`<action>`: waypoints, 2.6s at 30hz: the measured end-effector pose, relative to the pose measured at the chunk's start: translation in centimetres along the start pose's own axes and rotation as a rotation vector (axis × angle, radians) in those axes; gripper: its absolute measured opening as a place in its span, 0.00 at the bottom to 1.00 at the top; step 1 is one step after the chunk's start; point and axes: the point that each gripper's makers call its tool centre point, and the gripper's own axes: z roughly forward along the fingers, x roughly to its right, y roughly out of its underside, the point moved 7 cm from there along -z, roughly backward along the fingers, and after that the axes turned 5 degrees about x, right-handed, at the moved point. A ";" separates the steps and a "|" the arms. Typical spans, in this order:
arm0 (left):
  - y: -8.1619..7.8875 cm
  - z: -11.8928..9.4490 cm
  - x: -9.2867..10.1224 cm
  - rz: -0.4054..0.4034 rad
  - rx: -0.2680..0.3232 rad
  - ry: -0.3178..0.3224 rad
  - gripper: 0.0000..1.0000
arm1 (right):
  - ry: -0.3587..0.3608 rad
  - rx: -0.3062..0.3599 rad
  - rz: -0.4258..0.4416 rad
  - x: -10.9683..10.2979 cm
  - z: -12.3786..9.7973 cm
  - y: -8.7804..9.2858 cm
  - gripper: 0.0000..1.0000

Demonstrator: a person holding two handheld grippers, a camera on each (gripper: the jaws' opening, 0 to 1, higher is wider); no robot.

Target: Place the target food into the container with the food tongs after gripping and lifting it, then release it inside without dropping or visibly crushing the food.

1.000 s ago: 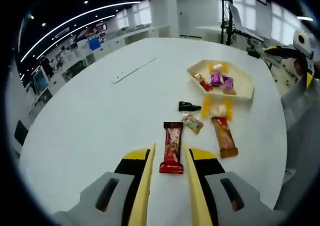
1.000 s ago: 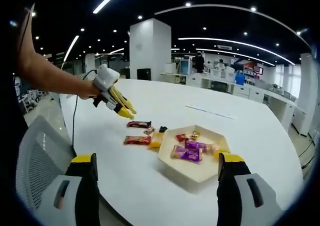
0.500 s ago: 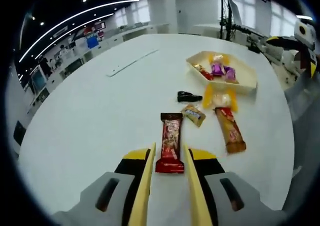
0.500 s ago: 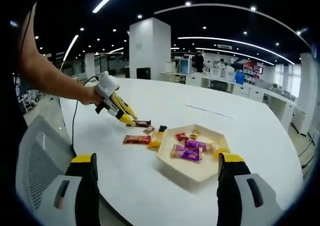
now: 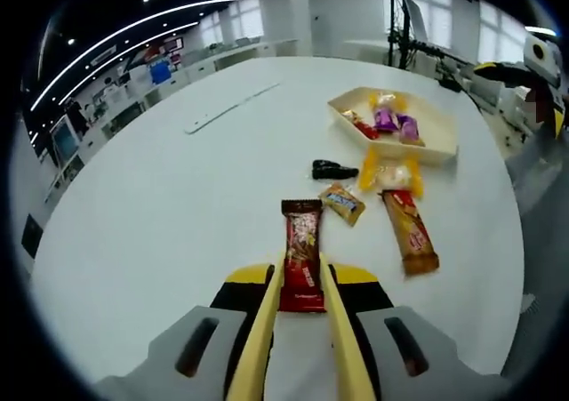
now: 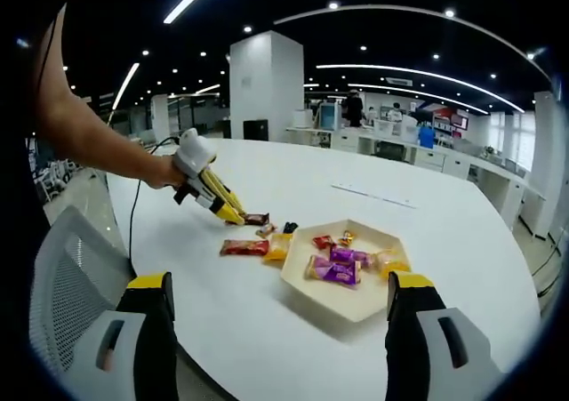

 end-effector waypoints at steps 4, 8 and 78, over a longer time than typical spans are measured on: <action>0.0 0.1 -0.1 -0.023 -0.007 -0.005 0.18 | 0.001 0.002 0.001 0.0 0.0 0.0 0.98; -0.1 -0.1 -0.1 -0.040 -0.009 -0.013 0.18 | 0.004 0.005 0.002 0.0 -0.1 -0.1 0.98; -11.7 0.9 6.2 0.044 0.138 0.158 0.19 | 0.040 0.055 0.016 0.5 -0.6 -0.6 0.97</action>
